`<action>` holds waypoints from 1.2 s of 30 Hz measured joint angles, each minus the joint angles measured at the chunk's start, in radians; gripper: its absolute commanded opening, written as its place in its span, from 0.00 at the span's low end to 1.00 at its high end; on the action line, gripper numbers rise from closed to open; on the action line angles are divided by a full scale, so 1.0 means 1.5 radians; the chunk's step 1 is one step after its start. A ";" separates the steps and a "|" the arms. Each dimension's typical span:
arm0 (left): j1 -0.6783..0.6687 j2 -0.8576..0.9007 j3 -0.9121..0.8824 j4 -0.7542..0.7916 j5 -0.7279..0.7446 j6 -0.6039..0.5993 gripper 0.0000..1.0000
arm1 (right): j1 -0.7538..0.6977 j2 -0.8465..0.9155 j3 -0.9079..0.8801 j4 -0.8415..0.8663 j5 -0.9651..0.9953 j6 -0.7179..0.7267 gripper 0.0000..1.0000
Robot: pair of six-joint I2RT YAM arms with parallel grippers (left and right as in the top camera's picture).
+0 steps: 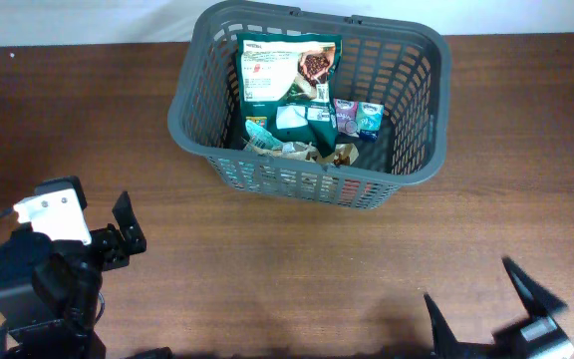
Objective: Pack container
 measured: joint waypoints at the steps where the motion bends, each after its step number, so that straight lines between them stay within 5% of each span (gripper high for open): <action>1: 0.000 0.000 0.000 0.001 0.000 0.000 0.99 | 0.009 0.000 -0.025 0.031 -0.001 -0.006 0.99; 11: 0.000 -0.001 0.000 0.000 0.002 0.000 0.99 | 0.057 0.000 -0.316 0.399 -0.001 -0.091 0.99; 19: 0.000 -0.001 0.000 0.000 0.002 0.000 0.99 | 0.057 0.000 -0.453 0.584 0.028 -0.157 0.99; 36: 0.000 -0.001 0.000 0.000 0.002 -0.001 0.99 | 0.058 0.000 -0.547 0.657 0.233 -0.169 0.99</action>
